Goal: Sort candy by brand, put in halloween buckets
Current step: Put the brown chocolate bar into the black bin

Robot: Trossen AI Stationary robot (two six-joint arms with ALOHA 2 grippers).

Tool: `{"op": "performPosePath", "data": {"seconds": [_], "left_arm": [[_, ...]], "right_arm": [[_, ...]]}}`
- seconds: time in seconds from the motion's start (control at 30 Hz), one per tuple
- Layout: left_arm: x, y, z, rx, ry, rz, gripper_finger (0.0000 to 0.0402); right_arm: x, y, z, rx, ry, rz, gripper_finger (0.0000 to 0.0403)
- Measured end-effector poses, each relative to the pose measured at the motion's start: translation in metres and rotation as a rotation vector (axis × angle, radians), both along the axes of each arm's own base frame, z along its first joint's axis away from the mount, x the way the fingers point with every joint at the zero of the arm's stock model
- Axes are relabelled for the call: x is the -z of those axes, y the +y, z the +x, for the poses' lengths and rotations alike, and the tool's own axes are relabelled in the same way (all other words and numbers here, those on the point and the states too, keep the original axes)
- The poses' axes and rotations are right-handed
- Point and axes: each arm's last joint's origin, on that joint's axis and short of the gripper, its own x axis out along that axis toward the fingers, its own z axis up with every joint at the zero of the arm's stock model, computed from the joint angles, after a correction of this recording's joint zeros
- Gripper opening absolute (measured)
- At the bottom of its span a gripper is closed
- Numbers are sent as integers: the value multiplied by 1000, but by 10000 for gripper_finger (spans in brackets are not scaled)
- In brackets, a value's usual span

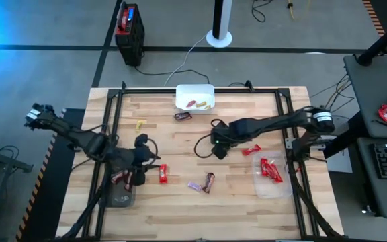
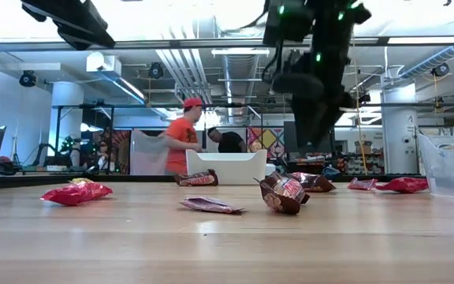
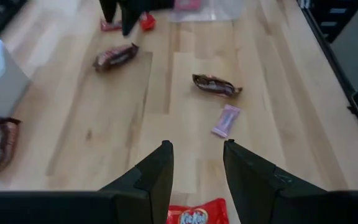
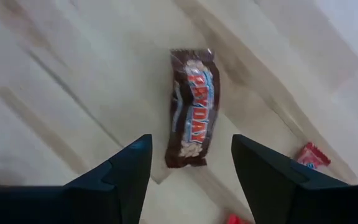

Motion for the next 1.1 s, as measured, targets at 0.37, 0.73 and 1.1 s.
{"op": "performPosePath", "data": {"seconds": [0.37, 0.73, 1.1], "left_arm": [[2, -3, 2, -41, -8, 42, 125], [10, -7, 11, -75, 8, 84, 125], [17, -22, 22, 0, -19, 120, 125]], "right_arm": [[45, -16, 7, 12, 151, 77, 235], [64, -15, 11, -30, 133, 117, 123], [32, 13, 11, -243, 8, 86, 39]]}}
